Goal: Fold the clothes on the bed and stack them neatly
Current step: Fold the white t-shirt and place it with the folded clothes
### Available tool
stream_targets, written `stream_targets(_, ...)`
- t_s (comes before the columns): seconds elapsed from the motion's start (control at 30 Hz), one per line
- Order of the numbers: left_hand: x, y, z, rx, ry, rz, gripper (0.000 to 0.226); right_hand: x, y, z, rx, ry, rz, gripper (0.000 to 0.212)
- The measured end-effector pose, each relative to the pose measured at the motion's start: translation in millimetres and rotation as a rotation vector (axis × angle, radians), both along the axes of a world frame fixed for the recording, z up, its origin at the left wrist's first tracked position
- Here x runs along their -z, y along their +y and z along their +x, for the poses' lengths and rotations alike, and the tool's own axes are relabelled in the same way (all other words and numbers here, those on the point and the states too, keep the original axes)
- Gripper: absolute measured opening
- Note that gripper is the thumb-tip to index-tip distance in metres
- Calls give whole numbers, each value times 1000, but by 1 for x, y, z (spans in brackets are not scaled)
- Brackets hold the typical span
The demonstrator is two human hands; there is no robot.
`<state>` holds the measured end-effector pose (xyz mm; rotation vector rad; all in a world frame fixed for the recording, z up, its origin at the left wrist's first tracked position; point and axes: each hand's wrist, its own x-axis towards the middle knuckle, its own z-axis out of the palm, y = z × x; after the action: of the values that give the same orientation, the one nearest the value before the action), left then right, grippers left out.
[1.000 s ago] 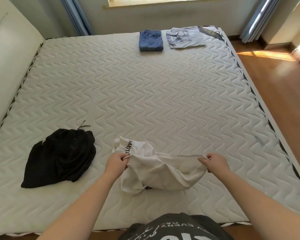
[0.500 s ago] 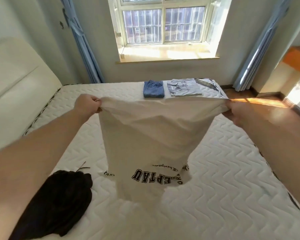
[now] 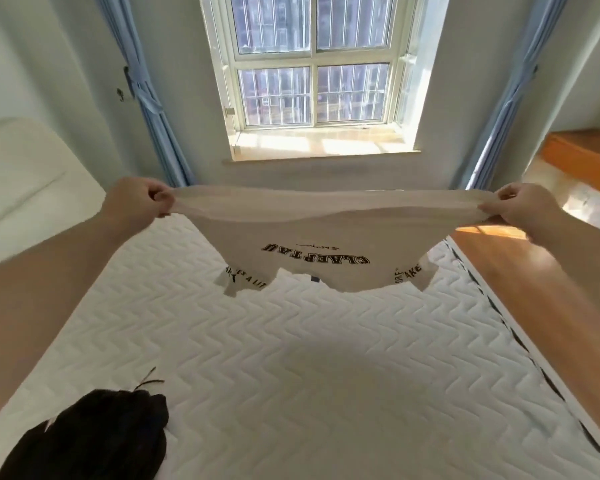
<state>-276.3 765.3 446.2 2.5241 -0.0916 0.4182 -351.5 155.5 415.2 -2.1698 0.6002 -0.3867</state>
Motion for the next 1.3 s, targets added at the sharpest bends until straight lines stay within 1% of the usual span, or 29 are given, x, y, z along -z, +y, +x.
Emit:
stream_targets(0.07, 49, -2, -13, 6, 104, -13, 12, 48, 5, -18, -21, 84, -16, 14)
stream_targets(0.13, 109, -1, -32, -30, 211, -83, 12, 103, 11, -40, -50, 201, -19, 11)
stream_targets(0.23, 207, 4, -72, -114, 362, -221, 23, 191, 21, -84, -39, 285, 7, 12)
stream_targets(0.33, 303, 10, -124, -222, 522, -358, 29, 275, 34, -138, 108, 355, 162, 21)
stream_targets(0.43, 386, 19, -185, -327, 639, -452, 32, 350, 47, -198, 197, 450, 275, 29)
stream_targets(0.53, 446, 27, -243, -399, 751, -521, 37, 412, 59, -256, 265, 536, 392, 27)
stream_targets(0.6, 478, 32, -277, -443, 825, -531, 35, 445, 67, -291, 267, 607, 467, 31)
stream_targets(0.7, 513, 41, -323, -418, 932, -543, 27, 478, 82, -333, 261, 685, 655, 31)
stream_targets(0.77, 528, 43, -347, -407, 982, -595, 26, 493, 91, -350, 320, 654, 722, 30)
stream_targets(0.87, 545, 45, -372, -493, 986, -735, 28, 504, 102, -365, 471, 518, 700, 29)
stream_targets(0.93, 556, 51, -381, -606, 939, -743, 26, 512, 104, -376, 525, 484, 654, 35)
stream_targets(1.0, 566, 61, -392, -670, 915, -702, 23, 522, 100, -393, 532, 597, 567, 43)
stream_targets(1.07, 575, 70, -405, -696, 940, -657, 30, 533, 94, -413, 506, 777, 435, 40)
stream_targets(1.13, 584, 76, -420, -719, 1017, -594, 32, 540, 93, -430, 462, 930, 310, 38)
stream_targets(1.2, 591, 76, -438, -725, 1083, -550, 28, 545, 99, -441, 430, 1011, 231, 37)
stream_targets(1.3, 595, 74, -461, -695, 1143, -450, 30, 553, 108, -457, 429, 1065, 198, 37)
